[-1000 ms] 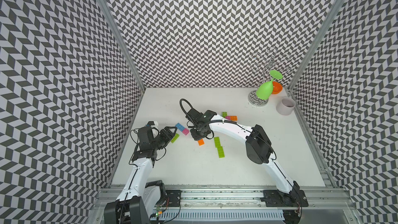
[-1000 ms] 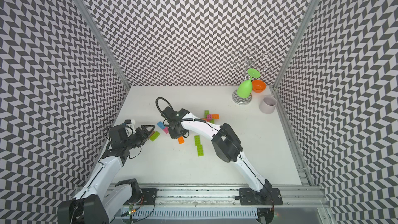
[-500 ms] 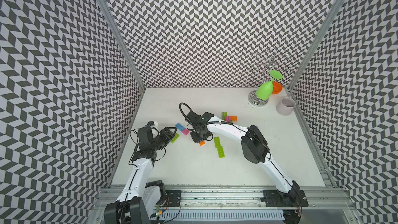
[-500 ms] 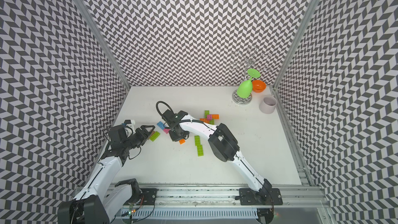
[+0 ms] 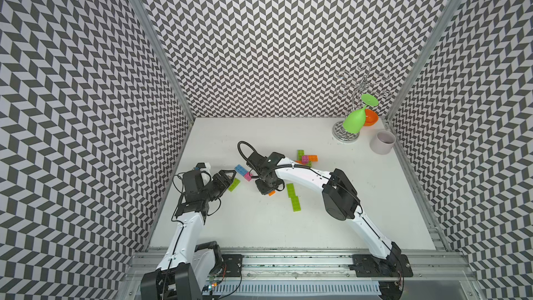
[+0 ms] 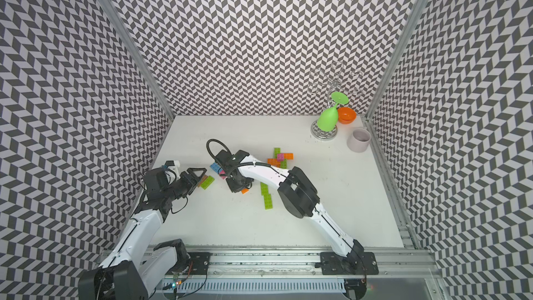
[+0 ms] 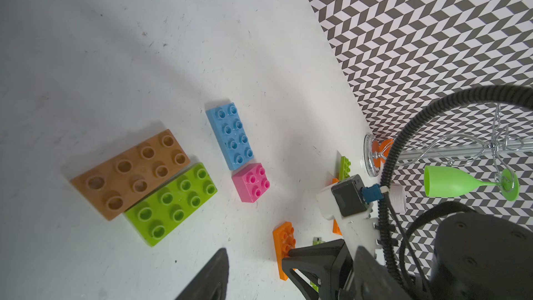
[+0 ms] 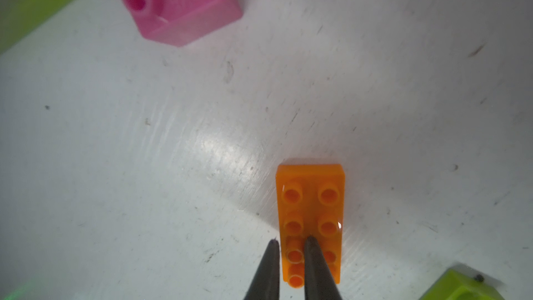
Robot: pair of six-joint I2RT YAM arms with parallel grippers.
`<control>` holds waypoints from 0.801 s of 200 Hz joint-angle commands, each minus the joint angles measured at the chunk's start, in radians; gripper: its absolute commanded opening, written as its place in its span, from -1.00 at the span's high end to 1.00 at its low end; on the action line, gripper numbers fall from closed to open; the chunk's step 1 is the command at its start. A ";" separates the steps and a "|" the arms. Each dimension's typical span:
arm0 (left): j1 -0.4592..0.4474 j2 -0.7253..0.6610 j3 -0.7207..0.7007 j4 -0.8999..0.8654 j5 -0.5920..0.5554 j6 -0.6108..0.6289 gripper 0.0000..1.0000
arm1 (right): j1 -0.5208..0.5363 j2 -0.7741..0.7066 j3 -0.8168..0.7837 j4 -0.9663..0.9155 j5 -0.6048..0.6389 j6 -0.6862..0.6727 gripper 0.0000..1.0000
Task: Assemble a small pinwheel with lego
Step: Pick up the lego brick from the center of the board.
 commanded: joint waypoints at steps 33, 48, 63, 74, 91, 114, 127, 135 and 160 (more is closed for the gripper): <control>0.028 -0.020 0.007 -0.018 0.025 0.034 -0.36 | 0.011 0.158 0.057 -0.137 0.052 -0.004 0.68; 0.039 -0.024 0.008 -0.027 0.029 0.038 -0.36 | 0.015 0.179 0.063 -0.154 0.072 -0.005 0.71; 0.051 -0.026 0.009 -0.032 0.036 0.043 -0.36 | 0.017 0.190 0.060 -0.166 0.084 -0.008 0.73; 0.057 -0.026 0.008 -0.034 0.040 0.048 -0.36 | 0.018 0.193 0.059 -0.169 0.087 -0.010 0.75; 0.066 -0.026 0.008 -0.035 0.045 0.051 -0.36 | 0.021 0.196 0.069 -0.169 0.084 -0.010 0.78; 0.073 -0.019 0.009 -0.035 0.053 0.054 -0.36 | 0.023 0.204 0.104 -0.173 0.076 -0.010 0.82; 0.075 -0.016 0.009 -0.037 0.055 0.057 -0.35 | 0.024 0.202 0.124 -0.173 0.068 -0.010 0.84; 0.076 -0.019 0.010 -0.036 0.055 0.057 -0.36 | 0.024 0.197 0.135 -0.169 0.060 -0.009 0.86; 0.078 -0.023 0.010 -0.039 0.059 0.057 -0.35 | 0.021 0.167 0.190 -0.161 0.018 -0.004 0.86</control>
